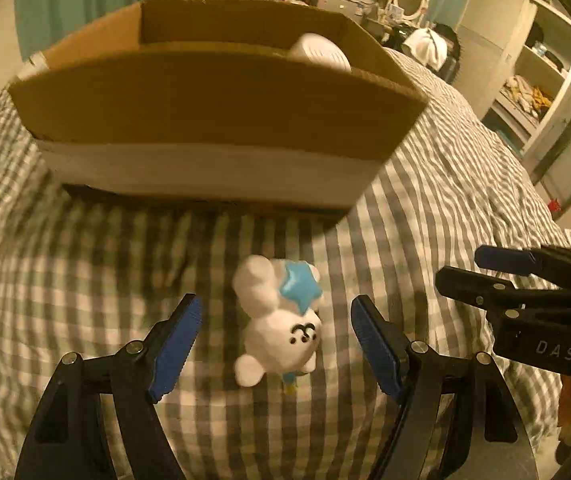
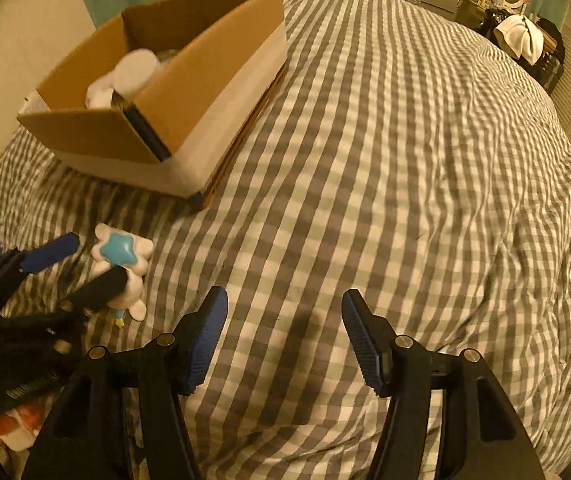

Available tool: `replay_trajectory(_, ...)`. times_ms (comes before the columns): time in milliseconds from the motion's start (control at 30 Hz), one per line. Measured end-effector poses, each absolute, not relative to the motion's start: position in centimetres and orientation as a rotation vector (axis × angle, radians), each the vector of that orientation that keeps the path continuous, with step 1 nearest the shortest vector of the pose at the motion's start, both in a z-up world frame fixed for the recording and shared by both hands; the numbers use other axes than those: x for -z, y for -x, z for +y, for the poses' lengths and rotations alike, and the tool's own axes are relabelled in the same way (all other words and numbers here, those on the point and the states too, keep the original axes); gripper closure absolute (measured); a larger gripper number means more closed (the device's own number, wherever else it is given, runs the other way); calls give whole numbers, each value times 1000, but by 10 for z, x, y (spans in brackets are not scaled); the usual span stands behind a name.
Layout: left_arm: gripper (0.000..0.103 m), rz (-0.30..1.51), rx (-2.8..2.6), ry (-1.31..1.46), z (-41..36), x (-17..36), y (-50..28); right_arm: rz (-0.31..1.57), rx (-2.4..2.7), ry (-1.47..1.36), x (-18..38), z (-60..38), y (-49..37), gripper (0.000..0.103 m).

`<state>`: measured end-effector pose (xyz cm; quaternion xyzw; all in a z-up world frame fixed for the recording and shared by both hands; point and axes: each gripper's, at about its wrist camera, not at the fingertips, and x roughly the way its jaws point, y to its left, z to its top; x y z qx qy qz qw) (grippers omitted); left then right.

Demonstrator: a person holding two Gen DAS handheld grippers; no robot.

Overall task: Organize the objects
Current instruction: 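Regrasp the white star plush with the left tool and lift it, then lower the plush into the box and open the left tool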

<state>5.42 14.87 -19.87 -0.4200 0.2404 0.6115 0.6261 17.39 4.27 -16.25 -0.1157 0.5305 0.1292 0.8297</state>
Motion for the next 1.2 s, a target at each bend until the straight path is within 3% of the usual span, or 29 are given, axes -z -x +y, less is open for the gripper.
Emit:
replay_trajectory(33, 25, 551, -1405, 953, 148, 201, -57, 1131, -276, 250, 165, 44, -174, 44)
replay_trajectory(100, 39, 582, -1391, 957, 149, 211, -61, 1137, -279, 274, 167, 48, -174, 44)
replay_trajectory(133, 58, 597, -1379, 964, 148, 215, -63, 1136, -283, 290, 168, 50, -173, 44)
replay_trajectory(567, 59, 647, -1365, 931, 134, 191, -64, 1109, -319, 328, 149, 55, -156, 44)
replay_trajectory(1200, 59, 489, -1464, 765, 126, 45, -13, 919, -330, 211, 43, 65, -148, 44)
